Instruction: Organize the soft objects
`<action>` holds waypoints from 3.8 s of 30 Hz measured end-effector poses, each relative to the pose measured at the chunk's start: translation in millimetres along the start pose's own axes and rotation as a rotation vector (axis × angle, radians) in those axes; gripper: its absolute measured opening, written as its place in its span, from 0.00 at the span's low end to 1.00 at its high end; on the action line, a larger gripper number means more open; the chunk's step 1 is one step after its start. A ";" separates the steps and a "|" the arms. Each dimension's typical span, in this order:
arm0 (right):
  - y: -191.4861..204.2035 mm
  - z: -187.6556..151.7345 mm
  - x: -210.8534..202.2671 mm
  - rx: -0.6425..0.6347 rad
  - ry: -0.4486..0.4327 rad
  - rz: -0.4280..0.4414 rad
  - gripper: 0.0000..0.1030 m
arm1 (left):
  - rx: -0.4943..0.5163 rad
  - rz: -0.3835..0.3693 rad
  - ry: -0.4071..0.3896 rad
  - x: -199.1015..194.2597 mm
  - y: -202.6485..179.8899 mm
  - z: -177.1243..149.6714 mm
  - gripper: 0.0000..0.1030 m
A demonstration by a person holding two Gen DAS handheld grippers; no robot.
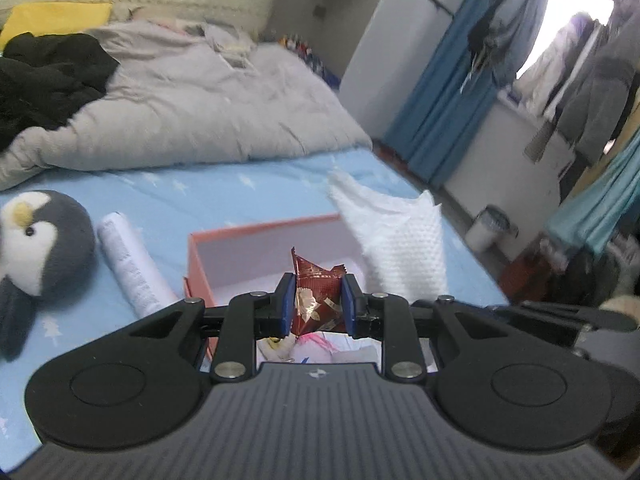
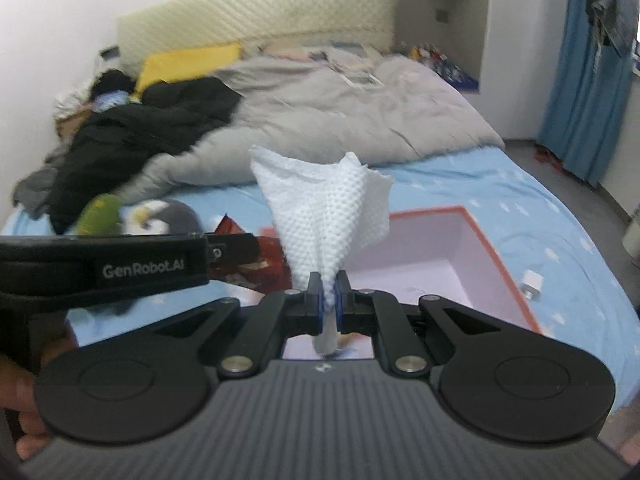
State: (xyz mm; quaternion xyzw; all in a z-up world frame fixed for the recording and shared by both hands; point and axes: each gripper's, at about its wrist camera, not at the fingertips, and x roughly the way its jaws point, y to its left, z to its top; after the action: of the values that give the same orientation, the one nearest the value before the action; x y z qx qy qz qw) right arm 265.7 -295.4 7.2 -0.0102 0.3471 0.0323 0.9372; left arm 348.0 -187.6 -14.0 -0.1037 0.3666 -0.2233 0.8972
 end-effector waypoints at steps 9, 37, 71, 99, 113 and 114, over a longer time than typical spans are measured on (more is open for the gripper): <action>-71.3 -15.5 60.6 0.133 0.190 -0.049 0.09 | 0.041 0.012 0.198 90.8 -0.9 -6.5 0.28; -74.1 -2.1 -16.3 0.204 0.066 -0.039 0.35 | 0.125 -0.015 0.100 -24.9 -18.2 2.0 0.44; 13.6 -78.6 -169.9 0.174 -0.143 -0.032 0.35 | 0.178 -0.008 -0.100 -229.5 -33.5 -85.6 0.44; 16.8 -127.0 -190.2 0.245 -0.093 -0.046 0.35 | 0.205 -0.016 -0.074 -243.8 -48.1 -125.4 0.50; 0.7 -126.6 -192.7 0.285 -0.113 -0.100 0.93 | 0.192 0.001 -0.084 -246.5 -44.1 -123.7 0.85; -0.3 -127.0 -191.6 0.288 -0.111 -0.099 0.93 | 0.194 0.007 -0.086 -246.5 -43.9 -123.4 0.89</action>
State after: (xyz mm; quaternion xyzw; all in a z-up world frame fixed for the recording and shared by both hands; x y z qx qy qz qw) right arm 38.2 -311.2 35.7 0.1089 0.2951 -0.0635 0.9471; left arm 91.1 -111.5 64.5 -0.0243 0.3050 -0.2499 0.9187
